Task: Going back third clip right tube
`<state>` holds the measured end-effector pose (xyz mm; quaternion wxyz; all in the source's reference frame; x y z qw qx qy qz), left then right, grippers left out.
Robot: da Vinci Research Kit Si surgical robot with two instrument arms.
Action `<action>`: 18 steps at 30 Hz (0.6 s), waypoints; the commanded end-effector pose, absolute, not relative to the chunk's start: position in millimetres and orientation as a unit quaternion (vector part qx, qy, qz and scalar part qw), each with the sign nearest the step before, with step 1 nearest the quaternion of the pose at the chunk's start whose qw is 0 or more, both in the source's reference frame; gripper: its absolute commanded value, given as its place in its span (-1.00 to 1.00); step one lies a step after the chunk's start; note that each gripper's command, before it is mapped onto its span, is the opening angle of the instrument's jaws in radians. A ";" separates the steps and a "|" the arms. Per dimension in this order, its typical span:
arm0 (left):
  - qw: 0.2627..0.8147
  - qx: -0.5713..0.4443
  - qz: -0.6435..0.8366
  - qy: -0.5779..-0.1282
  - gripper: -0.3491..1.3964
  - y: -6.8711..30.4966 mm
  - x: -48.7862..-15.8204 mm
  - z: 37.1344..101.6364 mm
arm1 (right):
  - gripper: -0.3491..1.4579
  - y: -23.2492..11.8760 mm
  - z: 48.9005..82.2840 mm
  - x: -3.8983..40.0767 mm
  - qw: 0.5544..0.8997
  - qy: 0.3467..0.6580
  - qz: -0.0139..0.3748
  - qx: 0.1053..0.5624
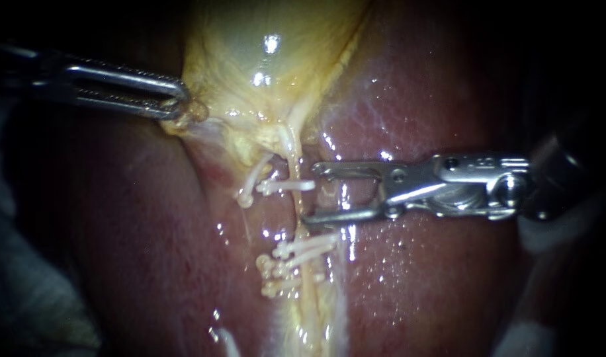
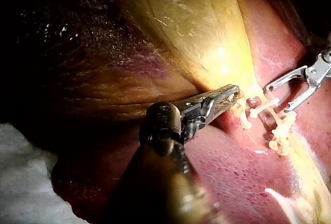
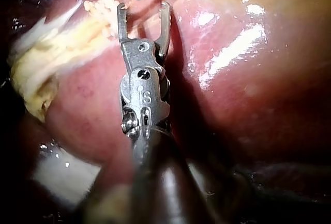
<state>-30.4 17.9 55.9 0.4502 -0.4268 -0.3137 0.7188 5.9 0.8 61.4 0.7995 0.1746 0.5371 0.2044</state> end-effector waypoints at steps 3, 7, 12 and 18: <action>0.450 -0.427 0.719 -0.314 -1.00 17.9 -30.4 55.9 | -0.06 1.3 60.4 4.3 0.803 0.540 0.185 0.169; 0.450 -0.427 0.719 -0.314 -1.00 17.9 -30.4 55.9 | -0.06 1.8 59.2 2.4 0.807 0.545 0.161 0.160; 0.450 -0.427 0.719 -0.314 -1.00 18.0 -30.5 56.1 | -0.05 1.9 58.0 1.0 0.814 0.545 0.130 0.154; 0.450 -0.427 0.719 -0.313 -1.00 18.0 -30.5 56.5 | -0.05 1.4 57.1 0.4 0.825 0.530 0.105 0.163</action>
